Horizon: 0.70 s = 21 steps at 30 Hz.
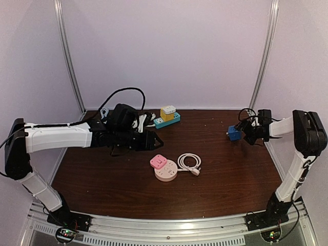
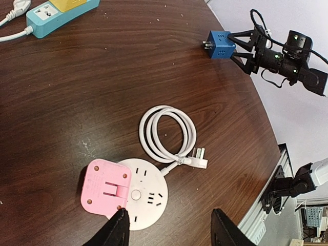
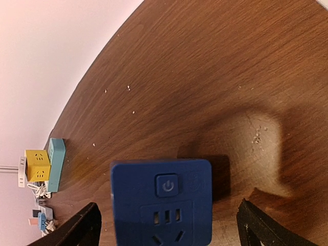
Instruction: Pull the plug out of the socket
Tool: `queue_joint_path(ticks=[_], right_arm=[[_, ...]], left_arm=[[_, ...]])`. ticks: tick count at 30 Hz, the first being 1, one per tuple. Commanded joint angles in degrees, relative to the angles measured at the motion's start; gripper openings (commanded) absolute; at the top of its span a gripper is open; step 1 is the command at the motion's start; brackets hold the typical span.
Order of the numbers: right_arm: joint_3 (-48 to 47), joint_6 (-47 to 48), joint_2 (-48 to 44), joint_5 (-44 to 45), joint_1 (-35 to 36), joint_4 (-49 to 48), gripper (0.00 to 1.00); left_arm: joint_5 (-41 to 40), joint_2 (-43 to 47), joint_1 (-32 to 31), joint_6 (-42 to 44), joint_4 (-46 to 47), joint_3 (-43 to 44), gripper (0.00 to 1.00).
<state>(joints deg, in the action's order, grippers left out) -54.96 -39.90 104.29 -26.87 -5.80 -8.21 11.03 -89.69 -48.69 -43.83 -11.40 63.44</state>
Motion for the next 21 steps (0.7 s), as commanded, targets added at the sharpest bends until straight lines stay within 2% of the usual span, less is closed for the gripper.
queue_joint_path(ticks=[1,10,14,21], right_arm=[[1.5,2.4,-4.0,4.4,-0.7,4.5,0.92],[1.6,6.0,-8.3,6.6,0.5,9.2,0.89],[0.9,9.0,-10.7,10.9,5.1,13.7,0.89],[3.1,10.0,-15.3,15.6,18.6,16.7,0.88]], left_arm=[[-0.5,0.5,0.7,0.2,0.5,1.0,0.55],[0.4,1.0,2.0,-0.8,1.4,-1.4,0.55],[2.0,1.1,3.8,-2.4,2.8,-4.4,0.56],[6.9,0.4,8.0,-4.5,7.3,-10.3,0.65]])
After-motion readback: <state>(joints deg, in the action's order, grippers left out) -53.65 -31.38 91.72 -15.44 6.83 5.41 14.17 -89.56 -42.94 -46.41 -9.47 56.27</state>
